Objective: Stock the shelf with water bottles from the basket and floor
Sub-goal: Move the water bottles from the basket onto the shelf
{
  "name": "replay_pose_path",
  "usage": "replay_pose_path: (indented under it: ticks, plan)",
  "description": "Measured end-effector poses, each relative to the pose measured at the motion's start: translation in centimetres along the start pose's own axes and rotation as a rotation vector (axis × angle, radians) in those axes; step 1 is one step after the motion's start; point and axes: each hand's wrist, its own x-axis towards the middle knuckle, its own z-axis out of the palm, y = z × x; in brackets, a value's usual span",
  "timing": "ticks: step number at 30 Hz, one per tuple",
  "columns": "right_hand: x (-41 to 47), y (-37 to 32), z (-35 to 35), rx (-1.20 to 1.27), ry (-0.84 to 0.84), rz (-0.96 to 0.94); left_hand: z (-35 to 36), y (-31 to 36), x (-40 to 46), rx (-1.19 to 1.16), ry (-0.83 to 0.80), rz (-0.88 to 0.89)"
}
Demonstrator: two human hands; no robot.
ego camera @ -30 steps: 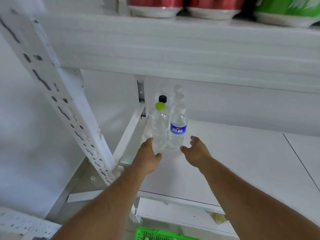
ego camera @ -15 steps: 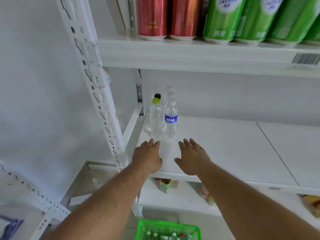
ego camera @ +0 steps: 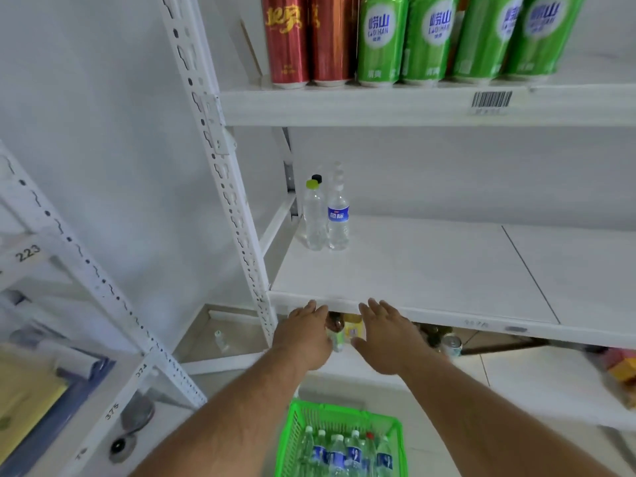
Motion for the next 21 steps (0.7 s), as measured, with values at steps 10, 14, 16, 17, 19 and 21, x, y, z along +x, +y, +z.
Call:
replay_pose_path:
  ticks: [10,14,16,17,19,21]
  plan:
    - [-6.4,-0.3,7.5,0.054,-0.090,0.048,7.2,-0.8,-5.7,0.039,-0.118,-0.009]
    - [-7.8,-0.5,11.8,0.111,-0.215,0.120,11.6,-3.0,-6.8,-0.002,-0.225,-0.020]
    - [-8.2,-0.8,14.0,0.132,-0.239,0.154,13.7,-4.3,-7.0,-0.008,-0.264,-0.027]
    - [-8.3,-0.9,15.1,0.145,-0.254,0.179,14.7,-5.0,-7.1,-0.014,-0.280,-0.032]
    - [-8.7,-1.2,17.3,0.167,-0.290,0.232,16.7,-6.3,-7.2,-0.046,-0.323,-0.049]
    - [-9.3,-1.6,19.3,0.175,-0.317,0.271,18.6,-7.6,-7.5,-0.086,-0.375,-0.071]
